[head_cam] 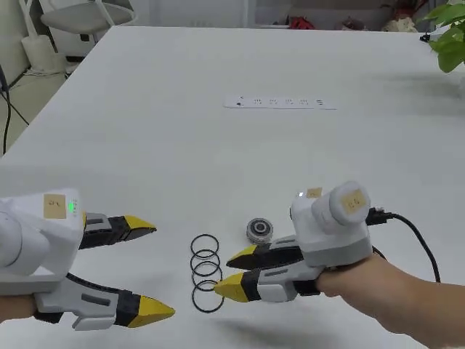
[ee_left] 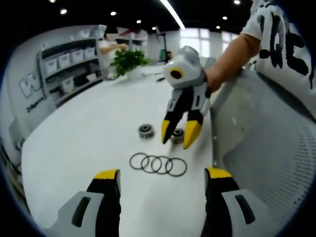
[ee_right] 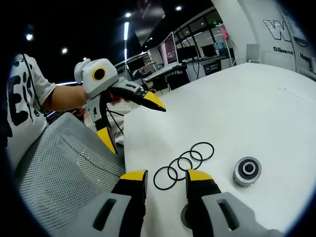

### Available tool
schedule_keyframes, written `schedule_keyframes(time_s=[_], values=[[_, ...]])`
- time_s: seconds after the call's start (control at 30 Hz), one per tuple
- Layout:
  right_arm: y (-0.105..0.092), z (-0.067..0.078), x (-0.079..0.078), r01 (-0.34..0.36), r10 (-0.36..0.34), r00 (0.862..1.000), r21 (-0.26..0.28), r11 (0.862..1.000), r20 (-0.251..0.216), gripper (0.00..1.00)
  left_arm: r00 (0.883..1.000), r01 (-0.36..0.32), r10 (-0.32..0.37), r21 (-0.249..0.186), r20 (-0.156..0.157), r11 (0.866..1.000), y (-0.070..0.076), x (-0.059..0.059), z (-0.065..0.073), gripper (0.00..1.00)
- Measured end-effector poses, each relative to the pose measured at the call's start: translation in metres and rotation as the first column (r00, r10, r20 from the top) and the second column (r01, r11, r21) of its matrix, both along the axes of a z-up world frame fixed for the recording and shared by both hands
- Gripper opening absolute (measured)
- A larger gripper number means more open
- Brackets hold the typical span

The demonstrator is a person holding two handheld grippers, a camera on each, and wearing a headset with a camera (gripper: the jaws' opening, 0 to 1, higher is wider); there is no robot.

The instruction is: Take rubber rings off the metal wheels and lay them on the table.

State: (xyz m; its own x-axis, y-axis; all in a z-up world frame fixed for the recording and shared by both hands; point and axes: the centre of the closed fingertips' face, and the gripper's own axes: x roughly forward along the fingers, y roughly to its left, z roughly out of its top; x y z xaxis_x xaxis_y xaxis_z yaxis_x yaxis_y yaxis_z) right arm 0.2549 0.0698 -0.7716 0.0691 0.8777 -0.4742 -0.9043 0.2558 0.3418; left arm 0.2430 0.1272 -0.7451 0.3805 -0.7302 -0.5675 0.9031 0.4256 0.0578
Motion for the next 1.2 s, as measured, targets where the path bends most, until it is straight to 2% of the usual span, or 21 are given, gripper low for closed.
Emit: schedule_keyframes(time_s=[0.17, 0.5, 0.63, 0.8, 0.9, 1.2], values=[[-0.008, 0.013, 0.01, 0.021, -0.022, 0.999, 0.018, 1.0, 0.035, 0.36, 1.0, -0.004, 0.004, -0.016, 0.0, 1.0, -0.001, 0.002, 0.005, 0.71], [-0.033, 0.042, 0.026, 0.062, -0.067, 0.991, 0.046, 0.997, 0.118, 0.5, 1.0, -0.014, 0.015, -0.018, 0.024, 1.0, 0.0, 0.006, 0.014, 0.72], [-0.05, 0.045, 0.03, 0.074, -0.076, 0.983, 0.018, 0.997, 0.165, 0.55, 0.999, -0.03, 0.03, -0.026, 0.03, 0.999, 0.001, 0.007, 0.018, 0.73], [-0.066, 0.048, 0.027, 0.072, -0.068, 0.975, -0.013, 0.997, 0.214, 0.62, 0.998, -0.044, 0.045, -0.038, 0.036, 0.998, 0.002, 0.008, 0.023, 0.73], [-0.075, 0.048, 0.026, 0.075, -0.068, 0.971, -0.023, 0.997, 0.23, 0.66, 0.998, -0.055, 0.057, -0.056, 0.037, 0.997, 0.001, 0.009, 0.029, 0.73], [-0.1, 0.048, 0.017, 0.108, -0.094, 0.962, -0.039, 0.993, 0.258, 0.73, 0.996, -0.063, 0.067, -0.064, 0.056, 0.996, -0.002, 0.011, 0.037, 0.75]])
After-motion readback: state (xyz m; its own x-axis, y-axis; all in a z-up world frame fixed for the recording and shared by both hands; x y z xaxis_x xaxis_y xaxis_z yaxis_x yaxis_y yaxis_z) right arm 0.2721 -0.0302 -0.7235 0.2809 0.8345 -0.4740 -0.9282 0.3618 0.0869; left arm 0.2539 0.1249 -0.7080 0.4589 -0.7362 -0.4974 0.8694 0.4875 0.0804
